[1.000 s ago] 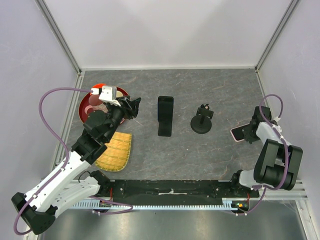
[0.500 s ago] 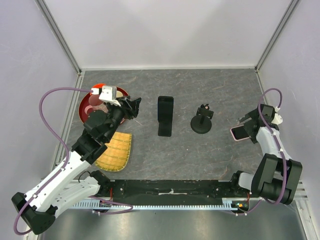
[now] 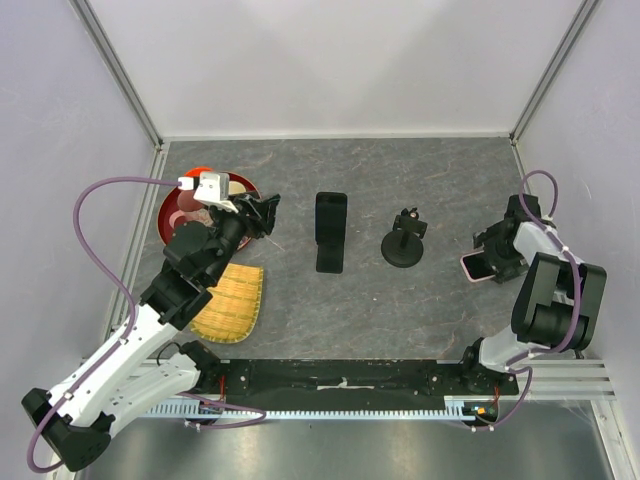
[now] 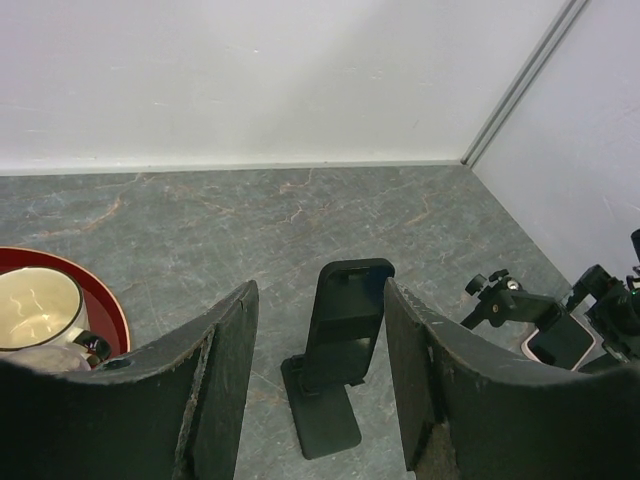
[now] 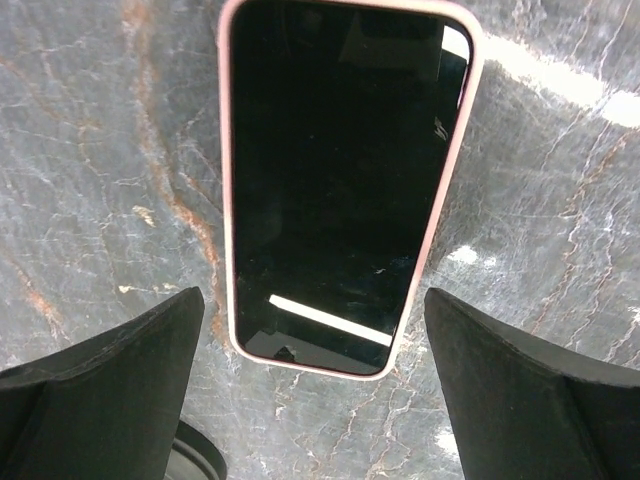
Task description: Place the phone on the phone stand
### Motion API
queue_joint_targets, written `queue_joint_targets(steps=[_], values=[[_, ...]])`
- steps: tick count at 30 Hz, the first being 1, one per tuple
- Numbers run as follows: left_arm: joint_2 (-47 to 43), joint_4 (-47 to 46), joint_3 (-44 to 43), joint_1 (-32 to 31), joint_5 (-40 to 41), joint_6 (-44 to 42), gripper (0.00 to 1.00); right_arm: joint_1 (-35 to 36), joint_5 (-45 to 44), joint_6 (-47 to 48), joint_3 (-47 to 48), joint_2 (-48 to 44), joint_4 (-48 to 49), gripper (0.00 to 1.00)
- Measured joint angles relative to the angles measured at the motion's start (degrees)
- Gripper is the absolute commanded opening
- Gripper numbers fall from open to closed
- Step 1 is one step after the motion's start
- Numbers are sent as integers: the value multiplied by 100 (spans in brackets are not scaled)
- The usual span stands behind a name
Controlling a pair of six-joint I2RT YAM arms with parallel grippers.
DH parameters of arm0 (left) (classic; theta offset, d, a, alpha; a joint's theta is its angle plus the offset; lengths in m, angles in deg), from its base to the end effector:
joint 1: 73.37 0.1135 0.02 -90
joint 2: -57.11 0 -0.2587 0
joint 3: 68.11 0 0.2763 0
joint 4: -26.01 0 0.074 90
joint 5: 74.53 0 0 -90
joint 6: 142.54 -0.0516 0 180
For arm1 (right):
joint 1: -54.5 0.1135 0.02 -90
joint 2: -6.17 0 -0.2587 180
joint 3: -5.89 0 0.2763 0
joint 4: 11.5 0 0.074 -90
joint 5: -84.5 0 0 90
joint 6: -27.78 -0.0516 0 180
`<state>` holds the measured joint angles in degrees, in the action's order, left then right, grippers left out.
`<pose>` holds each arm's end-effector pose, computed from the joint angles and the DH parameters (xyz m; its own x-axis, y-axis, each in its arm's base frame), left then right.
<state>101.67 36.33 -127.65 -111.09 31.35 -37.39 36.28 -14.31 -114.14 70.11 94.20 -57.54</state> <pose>0.1873 -0.1270 0.3765 -0.0354 -0.2904 -0.9562 0.3766 0.8824 -0.2819 0.2891 -0.1035 0.1432 -0.2673 0.9069 -0.3256 0.9234 0.3377 0.1825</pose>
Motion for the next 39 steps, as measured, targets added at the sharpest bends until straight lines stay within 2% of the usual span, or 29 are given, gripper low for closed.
queue_joint_targets(steps=[11,27,31,32,35,39], values=[[-4,0,0,101,-9,7,60,111,-33,-656,212,527,-195,98],[-4,0,-2,271,-188,157,60,461,-564,-804,507,868,-498,97],[-4,0,-2,363,-264,216,59,662,-776,-763,538,920,-476,86],[-4,0,-2,378,-269,221,59,723,-811,-743,538,922,-433,79],[-4,0,-2,402,-275,238,59,887,-918,-656,531,922,-337,66],[-4,0,-2,428,-286,264,59,990,-1036,-570,459,874,-205,54]])
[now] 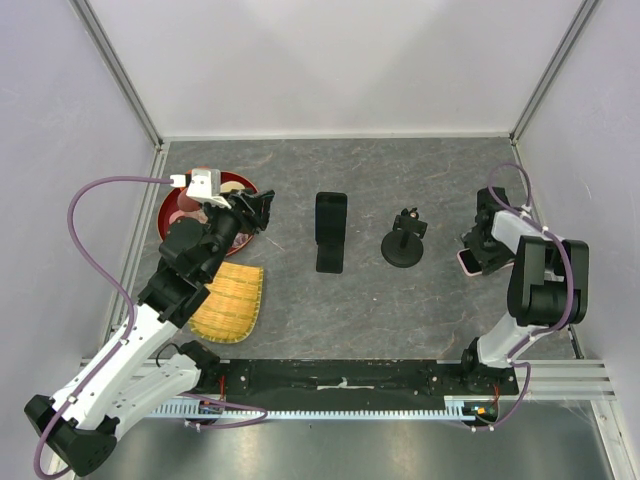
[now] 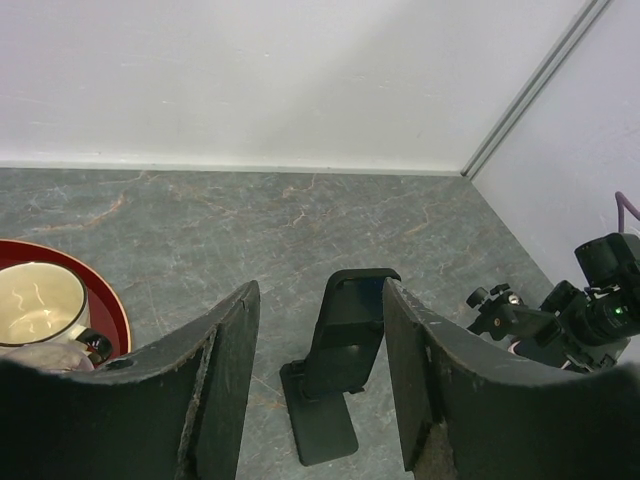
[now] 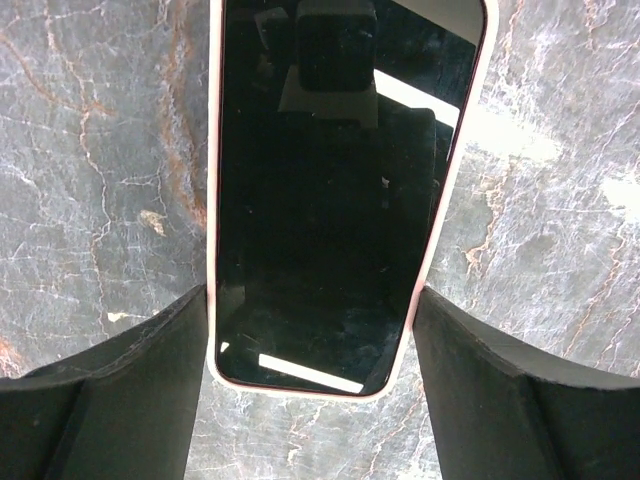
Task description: Place the phone on the phone stand
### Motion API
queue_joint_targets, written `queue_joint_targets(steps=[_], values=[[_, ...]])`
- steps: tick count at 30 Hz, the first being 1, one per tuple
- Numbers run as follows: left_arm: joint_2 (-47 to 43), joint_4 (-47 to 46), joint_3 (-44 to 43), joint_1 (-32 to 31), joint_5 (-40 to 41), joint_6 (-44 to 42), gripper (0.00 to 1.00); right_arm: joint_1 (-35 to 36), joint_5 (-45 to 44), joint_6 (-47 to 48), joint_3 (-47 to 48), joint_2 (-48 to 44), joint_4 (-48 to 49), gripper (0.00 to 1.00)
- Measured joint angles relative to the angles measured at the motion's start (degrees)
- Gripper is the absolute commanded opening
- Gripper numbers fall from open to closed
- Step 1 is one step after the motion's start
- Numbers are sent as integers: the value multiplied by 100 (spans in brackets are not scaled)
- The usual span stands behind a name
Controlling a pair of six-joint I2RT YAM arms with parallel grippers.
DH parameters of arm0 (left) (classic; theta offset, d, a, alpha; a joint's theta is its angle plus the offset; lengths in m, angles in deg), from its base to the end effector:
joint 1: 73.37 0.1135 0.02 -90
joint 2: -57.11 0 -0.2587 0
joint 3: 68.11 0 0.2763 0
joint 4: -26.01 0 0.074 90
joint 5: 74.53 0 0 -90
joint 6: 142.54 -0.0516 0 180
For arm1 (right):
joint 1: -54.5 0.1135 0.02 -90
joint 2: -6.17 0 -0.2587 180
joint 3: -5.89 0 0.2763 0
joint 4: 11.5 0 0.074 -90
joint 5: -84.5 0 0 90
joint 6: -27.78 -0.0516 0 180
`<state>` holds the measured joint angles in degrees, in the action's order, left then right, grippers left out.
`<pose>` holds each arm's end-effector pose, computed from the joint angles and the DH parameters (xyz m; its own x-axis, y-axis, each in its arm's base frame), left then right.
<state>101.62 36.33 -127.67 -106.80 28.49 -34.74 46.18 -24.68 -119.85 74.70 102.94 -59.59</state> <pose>0.1952 -0.1149 0.3768 -0.0413 -0.3296 -0.9432 0.3537 0.8781 -0.3223 0.3183 -0.0637 0.1217 -0.3325 0.8548 -0.3984 0.9262 0.3756 0.0329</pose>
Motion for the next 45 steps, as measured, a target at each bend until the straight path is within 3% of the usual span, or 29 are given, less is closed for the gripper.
queue_joint_targets(steps=[4,6,7,9,15,26,35,36,39,40,41,43,45], values=[[-7,0,0,0,-9,20,58,181,-188,90,-192,-140,229,56],[-13,0,0,0,-9,24,58,337,-278,170,-293,-214,350,68],[-15,0,0,0,-9,24,58,396,-278,201,-337,-251,391,83],[-17,0,-2,0,-9,28,58,610,-221,341,-457,-365,457,98],[-15,0,0,37,-13,61,58,933,15,721,-586,-533,389,98],[-15,0,-2,37,-13,70,58,227,273,822,251,190,42,97],[-15,0,0,70,-13,72,58,166,282,719,605,455,-181,98],[-15,0,-2,74,-13,72,58,166,282,702,616,466,-192,95],[-15,0,0,74,-13,74,58,162,308,682,654,498,-219,71],[-15,0,-2,74,-15,74,58,162,334,667,658,509,-170,50],[-15,0,-2,74,-15,74,58,162,330,697,662,511,-186,42],[-15,0,-2,74,-13,74,58,157,293,769,610,457,-181,36],[-15,0,-2,74,-15,74,58,155,280,822,446,328,-26,24]])
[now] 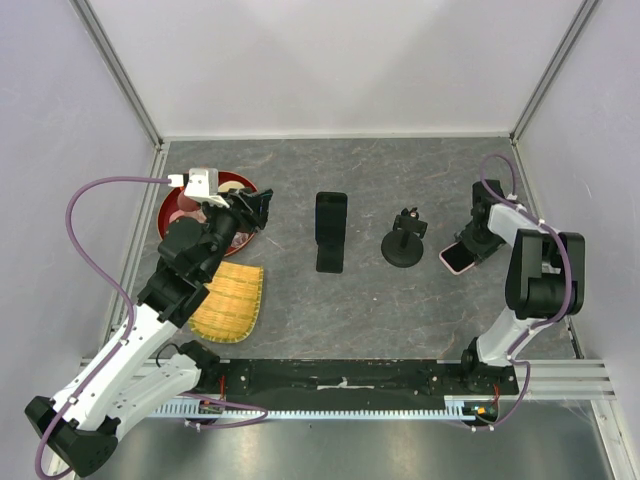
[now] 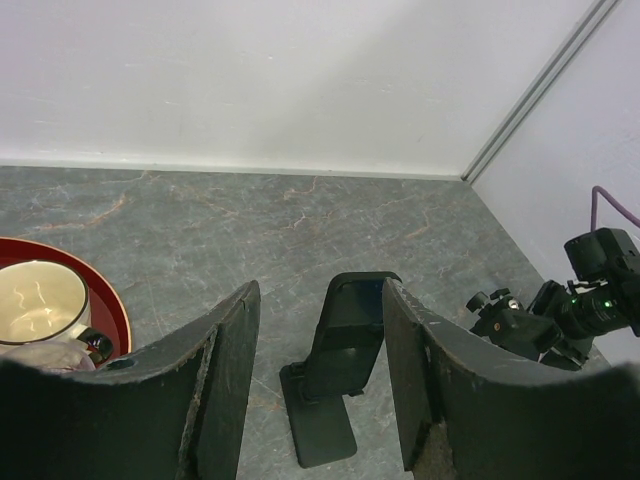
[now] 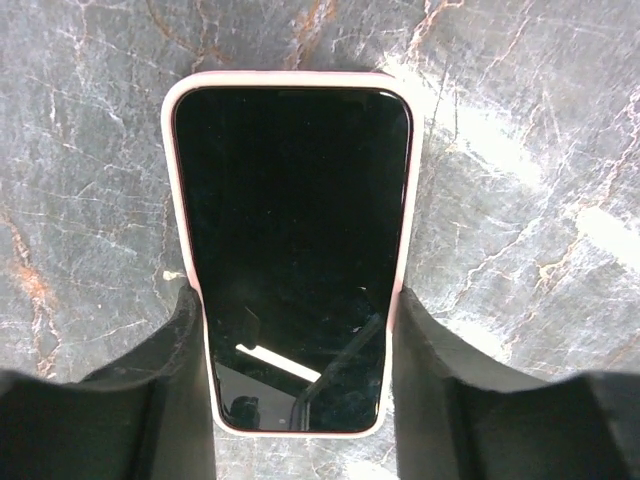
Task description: Place the phone on the phone stand
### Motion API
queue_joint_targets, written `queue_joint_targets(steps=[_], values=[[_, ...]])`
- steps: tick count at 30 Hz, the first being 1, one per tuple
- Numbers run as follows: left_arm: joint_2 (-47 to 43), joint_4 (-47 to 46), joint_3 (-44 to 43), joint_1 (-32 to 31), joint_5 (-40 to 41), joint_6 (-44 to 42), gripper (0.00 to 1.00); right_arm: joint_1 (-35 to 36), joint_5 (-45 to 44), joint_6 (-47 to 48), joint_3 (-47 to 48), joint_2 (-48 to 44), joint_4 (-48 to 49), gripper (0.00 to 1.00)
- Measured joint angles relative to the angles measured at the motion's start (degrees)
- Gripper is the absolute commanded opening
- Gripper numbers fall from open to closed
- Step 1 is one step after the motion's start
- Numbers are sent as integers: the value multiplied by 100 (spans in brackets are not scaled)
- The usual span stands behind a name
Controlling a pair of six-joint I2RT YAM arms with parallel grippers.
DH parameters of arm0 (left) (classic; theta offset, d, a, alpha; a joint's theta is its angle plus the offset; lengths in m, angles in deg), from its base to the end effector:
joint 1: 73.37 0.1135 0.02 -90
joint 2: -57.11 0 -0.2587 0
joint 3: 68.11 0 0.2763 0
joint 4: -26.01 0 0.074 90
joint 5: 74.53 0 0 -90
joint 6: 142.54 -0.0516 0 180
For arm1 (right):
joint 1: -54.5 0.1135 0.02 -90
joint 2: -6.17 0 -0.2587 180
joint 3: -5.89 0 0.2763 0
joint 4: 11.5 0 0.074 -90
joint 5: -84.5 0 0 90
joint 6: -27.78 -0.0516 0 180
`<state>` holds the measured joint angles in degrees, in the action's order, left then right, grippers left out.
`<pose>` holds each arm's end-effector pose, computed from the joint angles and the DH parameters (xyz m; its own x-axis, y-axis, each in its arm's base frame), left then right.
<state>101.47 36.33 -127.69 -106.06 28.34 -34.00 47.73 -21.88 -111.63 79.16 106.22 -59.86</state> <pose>0.1960 -0.1121 0.3775 -0.0399 -0.3427 -0.9386 0.3450 0.8769 -0.3348 0.3394 -0.0549 0.1244 -0.4841 0.7911 -0.3739 0.8492 0.5278 0.0174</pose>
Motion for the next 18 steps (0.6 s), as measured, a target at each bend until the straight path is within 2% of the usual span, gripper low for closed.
queue_joint_targets(steps=[1,4,12,18], values=[[0,0,2,0,0,0,58,0,0,31,-109,-83,116,14],[0,0,2,0,0,0,58,4,33,170,-459,-363,560,0],[96,-2,0,0,-11,0,58,4,223,1115,-1580,-1657,1300,0],[420,2,-116,2,-426,-2,58,168,568,1917,-2192,-3491,1893,0]])
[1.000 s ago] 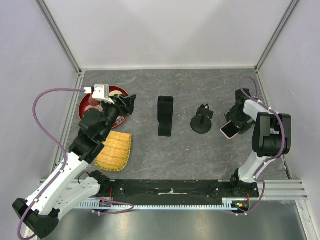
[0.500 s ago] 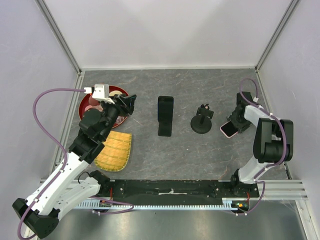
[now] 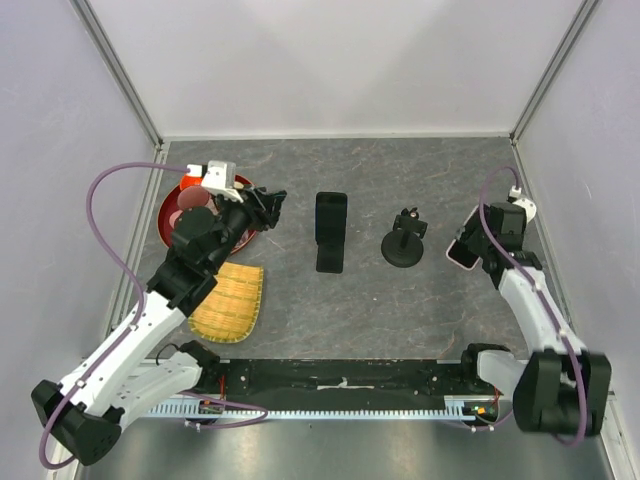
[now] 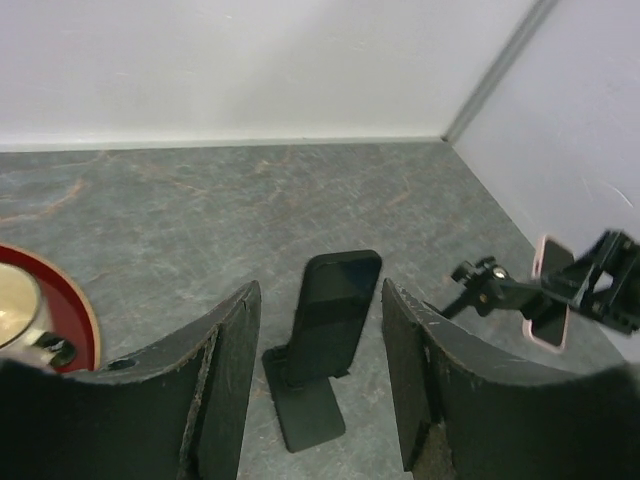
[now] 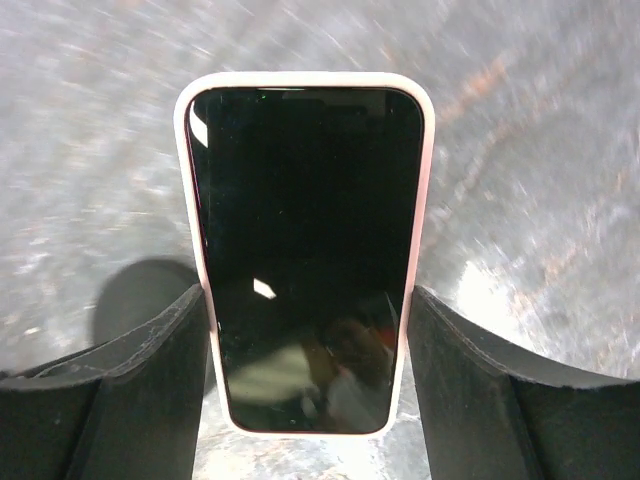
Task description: Place the phone on the phone stand
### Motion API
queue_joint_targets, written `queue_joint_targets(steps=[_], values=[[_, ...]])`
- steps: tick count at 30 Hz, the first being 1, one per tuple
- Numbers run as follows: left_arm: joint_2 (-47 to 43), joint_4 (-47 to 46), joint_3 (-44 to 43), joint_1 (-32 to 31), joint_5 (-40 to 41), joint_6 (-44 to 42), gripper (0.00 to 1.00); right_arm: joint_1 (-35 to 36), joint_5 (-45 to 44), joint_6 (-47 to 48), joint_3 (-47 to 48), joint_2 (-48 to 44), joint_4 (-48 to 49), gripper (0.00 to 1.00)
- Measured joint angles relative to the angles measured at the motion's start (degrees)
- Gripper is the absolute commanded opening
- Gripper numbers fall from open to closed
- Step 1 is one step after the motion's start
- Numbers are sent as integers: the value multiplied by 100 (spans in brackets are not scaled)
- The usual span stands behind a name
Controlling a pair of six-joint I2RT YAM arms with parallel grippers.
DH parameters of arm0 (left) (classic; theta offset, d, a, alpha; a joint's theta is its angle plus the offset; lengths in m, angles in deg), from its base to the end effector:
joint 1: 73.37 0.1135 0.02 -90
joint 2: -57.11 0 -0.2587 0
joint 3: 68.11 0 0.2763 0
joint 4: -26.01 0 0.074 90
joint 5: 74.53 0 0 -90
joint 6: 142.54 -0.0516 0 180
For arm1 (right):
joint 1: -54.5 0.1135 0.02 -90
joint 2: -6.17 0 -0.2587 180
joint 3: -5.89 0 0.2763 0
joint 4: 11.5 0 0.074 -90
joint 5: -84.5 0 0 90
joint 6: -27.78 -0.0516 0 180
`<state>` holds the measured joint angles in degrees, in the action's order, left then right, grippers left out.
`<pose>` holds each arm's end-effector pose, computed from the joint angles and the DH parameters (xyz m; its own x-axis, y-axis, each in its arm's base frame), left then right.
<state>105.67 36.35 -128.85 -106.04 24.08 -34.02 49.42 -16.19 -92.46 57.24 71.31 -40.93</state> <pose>0.2094 -0.1251 0.3697 -0.1039 -0.3065 -0.9462 0.3952 0.8603 -0.3220 0.2685 -0.0335 0.1970 -0.4777 0.5393 -0.6935 0.5350 0.8047 0.2573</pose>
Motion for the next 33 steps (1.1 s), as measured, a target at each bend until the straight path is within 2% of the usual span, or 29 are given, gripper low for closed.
queue_joint_targets(steps=[6,10,15,19,22,26,30,33], values=[[553,-11,-339,11,-1113,-4,56,529,358,800,2,-1641,409,0],[922,-22,-577,11,-2074,-2,56,721,1005,1233,232,-2317,358,0],[1300,-66,-839,9,-3040,17,56,992,2151,1648,890,-2601,319,0],[1388,-138,-920,11,-3598,98,56,1333,3027,1860,1368,-2448,284,0],[1373,-153,-951,9,-3788,116,54,1735,3440,2096,1727,-2188,166,0],[1113,-221,-883,15,-3609,116,63,2411,3521,2448,1923,-1864,-138,0],[299,-531,-400,31,-3165,116,68,3333,3145,2841,1954,-1585,-595,0],[168,-623,-437,31,-3158,111,68,3982,2553,3176,1989,-1320,-914,0]])
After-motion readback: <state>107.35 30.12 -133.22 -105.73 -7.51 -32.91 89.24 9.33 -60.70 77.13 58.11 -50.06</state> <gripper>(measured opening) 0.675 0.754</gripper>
